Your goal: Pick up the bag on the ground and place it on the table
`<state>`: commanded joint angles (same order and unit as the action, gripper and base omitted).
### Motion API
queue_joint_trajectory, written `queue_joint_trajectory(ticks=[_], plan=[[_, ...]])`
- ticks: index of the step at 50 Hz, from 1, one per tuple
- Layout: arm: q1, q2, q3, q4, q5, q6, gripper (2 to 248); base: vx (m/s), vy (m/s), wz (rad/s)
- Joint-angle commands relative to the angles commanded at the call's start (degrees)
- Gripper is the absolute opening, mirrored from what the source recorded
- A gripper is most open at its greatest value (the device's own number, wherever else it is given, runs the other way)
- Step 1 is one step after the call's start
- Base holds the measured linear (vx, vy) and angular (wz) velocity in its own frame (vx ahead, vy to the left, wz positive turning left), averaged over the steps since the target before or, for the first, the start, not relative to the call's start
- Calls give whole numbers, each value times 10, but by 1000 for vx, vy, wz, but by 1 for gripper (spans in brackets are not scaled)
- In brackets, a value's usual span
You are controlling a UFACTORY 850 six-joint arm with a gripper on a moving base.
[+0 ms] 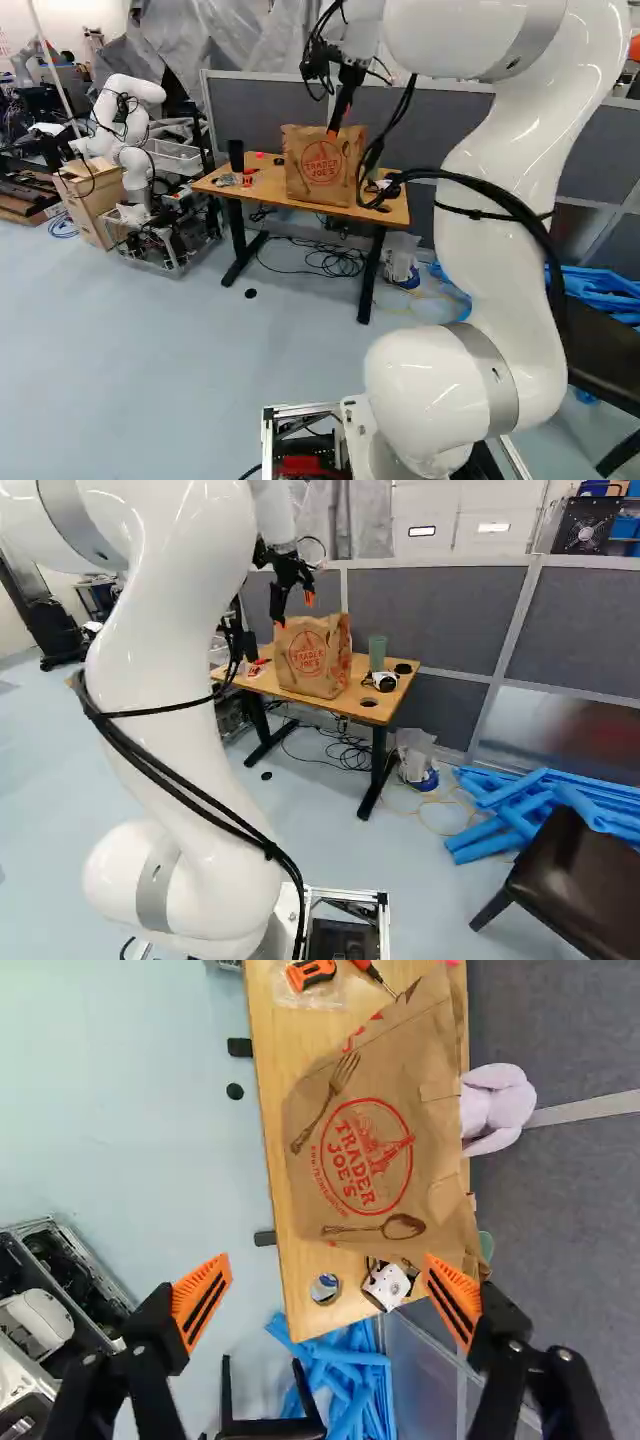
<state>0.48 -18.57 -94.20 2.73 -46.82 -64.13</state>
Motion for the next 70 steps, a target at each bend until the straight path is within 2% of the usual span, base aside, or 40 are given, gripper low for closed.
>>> queue_joint_trajectory(ticks=[17,34,70], plan=[[0,29,75,-2,81,54,247,0,0,0],[-1,65,166,-5,181,120,247,0,0,0],[-2,161,415,-13,450,298,247,0,0,0]])
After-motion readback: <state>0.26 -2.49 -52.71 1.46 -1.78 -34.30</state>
